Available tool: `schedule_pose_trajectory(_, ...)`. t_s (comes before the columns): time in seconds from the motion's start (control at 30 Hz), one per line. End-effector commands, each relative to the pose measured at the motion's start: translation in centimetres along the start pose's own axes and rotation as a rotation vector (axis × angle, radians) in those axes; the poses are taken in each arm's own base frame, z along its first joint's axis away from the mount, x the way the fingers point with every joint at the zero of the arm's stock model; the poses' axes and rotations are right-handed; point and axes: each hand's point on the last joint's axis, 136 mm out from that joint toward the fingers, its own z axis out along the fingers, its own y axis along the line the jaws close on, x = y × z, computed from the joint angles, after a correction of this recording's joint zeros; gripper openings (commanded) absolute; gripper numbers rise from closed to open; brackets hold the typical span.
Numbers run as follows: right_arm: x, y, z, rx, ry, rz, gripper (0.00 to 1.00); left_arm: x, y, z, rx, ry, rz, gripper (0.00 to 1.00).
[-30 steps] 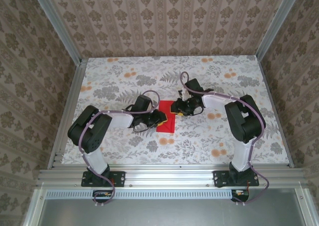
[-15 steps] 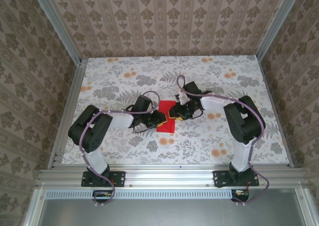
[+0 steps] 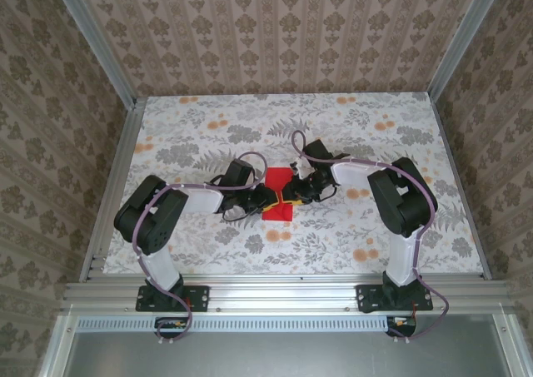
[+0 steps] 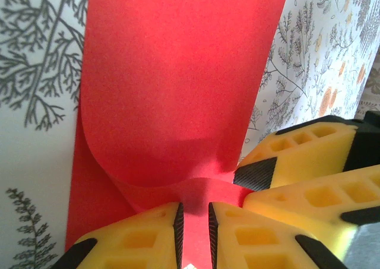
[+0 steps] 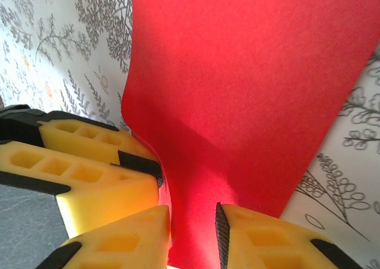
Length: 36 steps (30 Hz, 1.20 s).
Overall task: Fold a paper plane with a square sheet of paper (pick it up from the middle)
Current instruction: Fold the triangle a second time at the center of the table.
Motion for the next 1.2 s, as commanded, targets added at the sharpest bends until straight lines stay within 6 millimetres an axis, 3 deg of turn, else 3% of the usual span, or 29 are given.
schedule_pose_trajectory(0.0, 0.6, 0.6, 0.6, -0.043, 0.041, 0.008, 0.25, -0.7, -0.7, -0.1, 0.006, -0.016, 0.026, 0.21)
schedule_pose_trajectory(0.13, 0.4, 0.7, 0.7, -0.048, 0.031, 0.013, 0.12, -0.6, -0.7, -0.2, 0.007, -0.016, 0.026, 0.21)
schedule_pose_trajectory(0.27, 0.1, 0.2, 0.4, -0.006, 0.010, 0.004, 0.05, -0.3, -0.6, -0.7, 0.001, -0.021, 0.030, 0.25)
schedule_pose_trajectory(0.4, -0.1, -0.1, 0.2, 0.016, 0.005, -0.008, 0.04, 0.3, 0.5, -1.2, -0.029, -0.025, 0.024, 0.33)
schedule_pose_trajectory(0.5, -0.2, -0.2, 0.1, 0.030, 0.006, -0.015, 0.04, 0.7, 1.4, -1.1, -0.049, -0.016, 0.011, 0.33)
schedule_pose_trajectory(0.83, -0.7, -0.9, -1.1, 0.090, -0.016, -0.045, 0.04, 1.3, 3.0, -1.0, -0.114, 0.004, 0.002, 0.27)
schedule_pose_trajectory(1.17, -1.4, -1.2, -1.5, 0.116, -0.030, -0.064, 0.05, 1.4, 3.0, -1.0, -0.127, 0.026, 0.021, 0.23)
